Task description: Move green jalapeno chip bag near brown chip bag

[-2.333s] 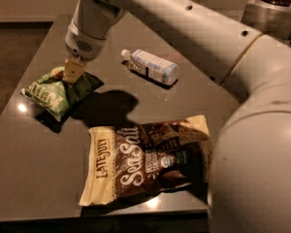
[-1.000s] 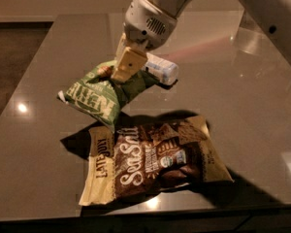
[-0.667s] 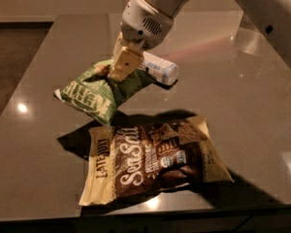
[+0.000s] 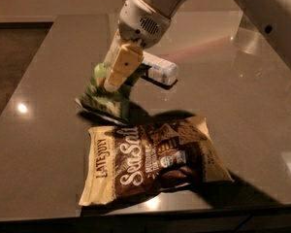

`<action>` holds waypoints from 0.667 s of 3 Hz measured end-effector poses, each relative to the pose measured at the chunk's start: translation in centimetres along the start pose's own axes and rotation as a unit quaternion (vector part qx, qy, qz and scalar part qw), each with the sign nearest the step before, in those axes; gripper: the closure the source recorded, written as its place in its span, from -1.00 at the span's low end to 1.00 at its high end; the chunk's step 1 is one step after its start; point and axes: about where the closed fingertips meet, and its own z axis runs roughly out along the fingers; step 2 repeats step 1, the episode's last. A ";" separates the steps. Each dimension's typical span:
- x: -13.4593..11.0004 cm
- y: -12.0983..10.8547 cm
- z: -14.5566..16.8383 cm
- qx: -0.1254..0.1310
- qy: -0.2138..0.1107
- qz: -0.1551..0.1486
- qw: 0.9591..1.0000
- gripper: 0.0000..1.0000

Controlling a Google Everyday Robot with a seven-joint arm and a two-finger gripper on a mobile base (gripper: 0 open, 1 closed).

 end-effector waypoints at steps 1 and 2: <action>-0.3 -0.1 0.1 0.003 -0.002 -0.001 1.000 -1.00; -0.3 -0.1 0.1 0.003 -0.002 -0.001 1.000 -1.00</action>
Offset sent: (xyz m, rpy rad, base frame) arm 0.0000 0.0000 0.0000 0.0000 0.0000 0.0000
